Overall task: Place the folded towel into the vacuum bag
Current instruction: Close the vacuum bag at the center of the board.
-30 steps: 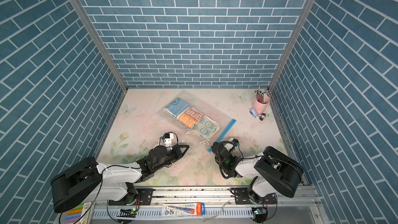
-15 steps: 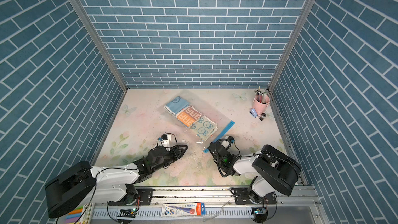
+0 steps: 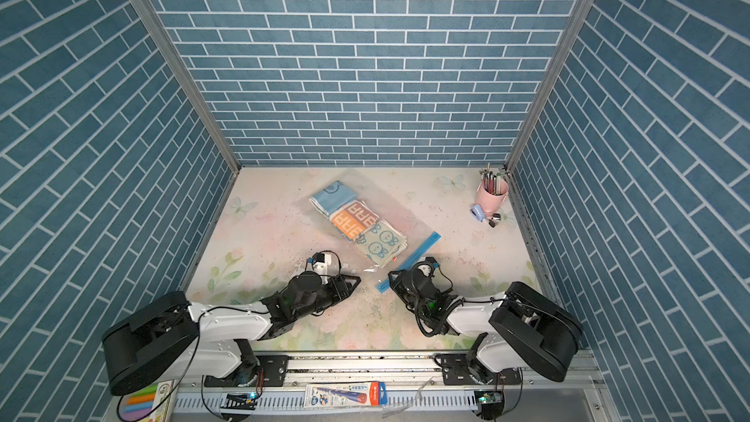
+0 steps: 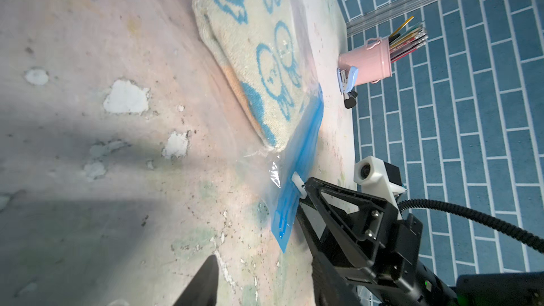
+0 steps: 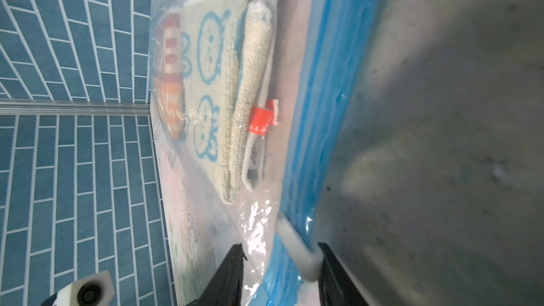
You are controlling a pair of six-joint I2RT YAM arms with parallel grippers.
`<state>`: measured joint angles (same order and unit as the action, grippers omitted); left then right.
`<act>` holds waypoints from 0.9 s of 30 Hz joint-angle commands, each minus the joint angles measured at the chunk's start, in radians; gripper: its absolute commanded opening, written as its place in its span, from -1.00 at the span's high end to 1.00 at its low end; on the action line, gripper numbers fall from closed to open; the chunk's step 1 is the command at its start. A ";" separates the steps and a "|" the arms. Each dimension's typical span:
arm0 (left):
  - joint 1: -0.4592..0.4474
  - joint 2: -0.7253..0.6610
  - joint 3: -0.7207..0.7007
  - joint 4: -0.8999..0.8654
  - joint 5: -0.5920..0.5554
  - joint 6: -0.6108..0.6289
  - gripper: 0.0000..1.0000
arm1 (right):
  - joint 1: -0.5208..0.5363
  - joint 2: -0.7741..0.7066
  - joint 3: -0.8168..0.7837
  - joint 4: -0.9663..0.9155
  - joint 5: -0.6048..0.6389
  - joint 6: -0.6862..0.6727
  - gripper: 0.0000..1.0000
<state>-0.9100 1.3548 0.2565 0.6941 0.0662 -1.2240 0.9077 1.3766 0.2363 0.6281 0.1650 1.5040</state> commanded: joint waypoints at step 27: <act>-0.058 0.487 0.103 0.571 0.032 -0.157 0.16 | -0.053 0.197 -0.031 0.344 -0.028 -0.048 0.26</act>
<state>-0.9573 1.8397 0.3351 1.2331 0.0921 -1.3869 0.8619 1.5726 0.2161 0.9554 0.1200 1.4651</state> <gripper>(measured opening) 0.422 0.371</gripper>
